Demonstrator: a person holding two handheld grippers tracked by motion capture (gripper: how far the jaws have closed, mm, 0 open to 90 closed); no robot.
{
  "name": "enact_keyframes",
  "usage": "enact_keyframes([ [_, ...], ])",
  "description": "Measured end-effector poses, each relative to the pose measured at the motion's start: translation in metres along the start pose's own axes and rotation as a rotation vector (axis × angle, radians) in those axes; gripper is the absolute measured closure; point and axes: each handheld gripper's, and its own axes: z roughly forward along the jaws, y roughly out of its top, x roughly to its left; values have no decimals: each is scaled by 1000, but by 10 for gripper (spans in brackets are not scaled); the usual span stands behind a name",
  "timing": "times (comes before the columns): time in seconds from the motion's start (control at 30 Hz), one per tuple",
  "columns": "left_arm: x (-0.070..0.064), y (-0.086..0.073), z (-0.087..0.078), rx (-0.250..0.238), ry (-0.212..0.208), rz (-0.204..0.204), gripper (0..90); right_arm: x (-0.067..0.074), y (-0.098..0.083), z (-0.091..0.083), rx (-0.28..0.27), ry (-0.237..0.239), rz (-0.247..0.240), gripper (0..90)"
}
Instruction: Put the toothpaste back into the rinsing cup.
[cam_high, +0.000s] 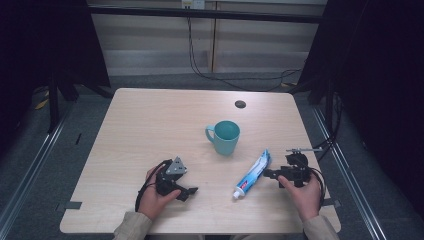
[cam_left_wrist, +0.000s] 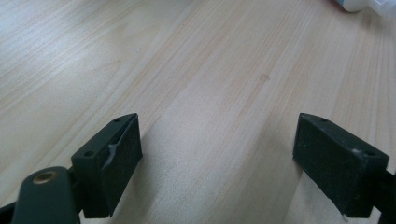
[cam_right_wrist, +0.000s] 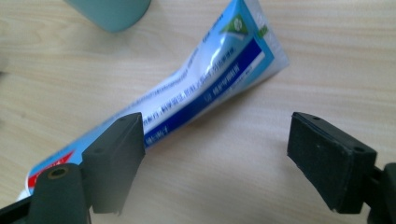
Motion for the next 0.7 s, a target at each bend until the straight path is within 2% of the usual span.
enact_keyframes([
  [0.17,0,0,0,0,0,0,151,4,12,12,32,-15,23,187],
  [0.27,0,0,0,0,0,0,151,6,15,17,33,-11,15,189],
  [0.63,0,0,0,0,0,0,151,12,20,28,55,-25,20,197],
  [0.7,0,0,0,0,0,0,151,13,20,31,55,-14,26,232],
])
